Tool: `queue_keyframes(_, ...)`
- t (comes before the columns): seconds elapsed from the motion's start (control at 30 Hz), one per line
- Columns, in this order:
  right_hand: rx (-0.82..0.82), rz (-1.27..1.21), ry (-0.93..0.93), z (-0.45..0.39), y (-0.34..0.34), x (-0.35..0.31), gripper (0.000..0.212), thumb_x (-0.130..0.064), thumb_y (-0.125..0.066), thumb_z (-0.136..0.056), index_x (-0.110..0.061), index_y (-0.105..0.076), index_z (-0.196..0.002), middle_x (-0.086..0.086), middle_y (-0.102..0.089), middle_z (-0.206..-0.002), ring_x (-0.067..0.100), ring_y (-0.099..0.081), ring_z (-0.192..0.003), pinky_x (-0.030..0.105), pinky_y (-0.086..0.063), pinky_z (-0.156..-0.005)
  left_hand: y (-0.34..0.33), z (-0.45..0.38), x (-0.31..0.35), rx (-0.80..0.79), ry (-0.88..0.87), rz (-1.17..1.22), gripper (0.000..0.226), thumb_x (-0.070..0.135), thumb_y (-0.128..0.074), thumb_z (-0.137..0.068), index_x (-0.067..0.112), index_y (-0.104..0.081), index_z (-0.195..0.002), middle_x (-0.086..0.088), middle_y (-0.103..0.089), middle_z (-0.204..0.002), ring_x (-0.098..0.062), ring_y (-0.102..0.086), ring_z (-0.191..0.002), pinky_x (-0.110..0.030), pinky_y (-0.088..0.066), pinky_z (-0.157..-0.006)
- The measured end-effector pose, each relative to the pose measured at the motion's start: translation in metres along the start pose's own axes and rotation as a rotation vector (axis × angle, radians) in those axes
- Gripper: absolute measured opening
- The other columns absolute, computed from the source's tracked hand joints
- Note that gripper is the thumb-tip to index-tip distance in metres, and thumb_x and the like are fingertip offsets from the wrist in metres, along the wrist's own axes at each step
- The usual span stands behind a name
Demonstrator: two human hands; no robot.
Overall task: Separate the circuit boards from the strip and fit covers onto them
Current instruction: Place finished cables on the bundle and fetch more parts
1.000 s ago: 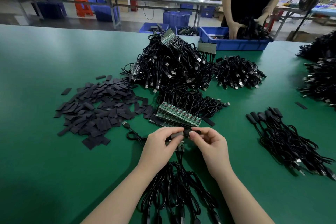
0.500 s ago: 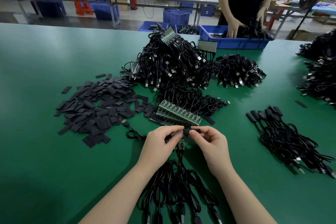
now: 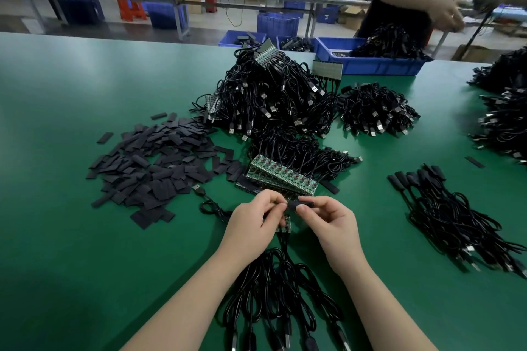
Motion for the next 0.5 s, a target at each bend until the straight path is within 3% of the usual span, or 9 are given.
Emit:
queue_keyframes(0.13, 0.002, 0.013, 0.023, -0.0003, -0.0002, -0.0011, 0.024, -0.012, -0.076, -0.083, -0.036, -0.077, -0.085, -0.009, -0.070, -0.066, -0.001, -0.060, -0.062, 0.014, -0.048, -0.061, 0.0008, -0.0011, -0.0014, -0.007, 0.026, 0.073, 0.009, 0.034, -0.049, -0.100, 0.038, -0.055, -0.095, 0.018, -0.069, -0.078, -0.003, -0.065, -0.073, -0.013, -0.045, -0.066)
queue_keyframes(0.23, 0.021, 0.021, 0.026, -0.0009, 0.0015, -0.0005, 0.023, -0.014, -0.077, -0.083, -0.037, -0.077, -0.085, -0.008, -0.071, -0.069, 0.000, -0.061, -0.063, 0.015, -0.049, -0.062, 0.0015, -0.0012, -0.0025, 0.004, 0.047, 0.111, 0.009, 0.038, -0.048, -0.099, 0.041, -0.055, -0.095, 0.015, -0.069, -0.079, -0.020, -0.064, -0.068, -0.037, -0.053, -0.068)
queue_keyframes(0.3, 0.018, 0.030, 0.031, -0.0013, 0.0022, -0.0001, 0.023, -0.015, -0.077, -0.083, -0.037, -0.077, -0.086, -0.009, -0.070, -0.067, -0.001, -0.060, -0.062, 0.015, -0.048, -0.061, 0.0019, -0.0013, -0.0011, 0.011, 0.052, 0.128, 0.009, 0.043, -0.046, -0.097, 0.043, -0.055, -0.095, 0.015, -0.070, -0.079, -0.026, -0.062, -0.066, -0.044, -0.053, -0.068)
queue_keyframes(0.5, 0.037, 0.051, 0.057, -0.0011, 0.0029, 0.0002, 0.024, -0.014, -0.078, -0.082, -0.038, -0.077, -0.085, -0.011, -0.069, -0.066, -0.002, -0.059, -0.061, 0.012, -0.047, -0.059, 0.0021, -0.0019, -0.0018, 0.013, 0.069, 0.164, 0.013, 0.051, -0.044, -0.092, 0.045, -0.055, -0.095, 0.014, -0.070, -0.077, -0.029, -0.062, -0.069, -0.047, -0.053, -0.071)
Point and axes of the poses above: each hand's wrist, its own z-axis away from the middle knuckle, its own y-axis out of the back of the hand, x = y × z, the point moved 5 cm from there along -z, towards the middle knuckle
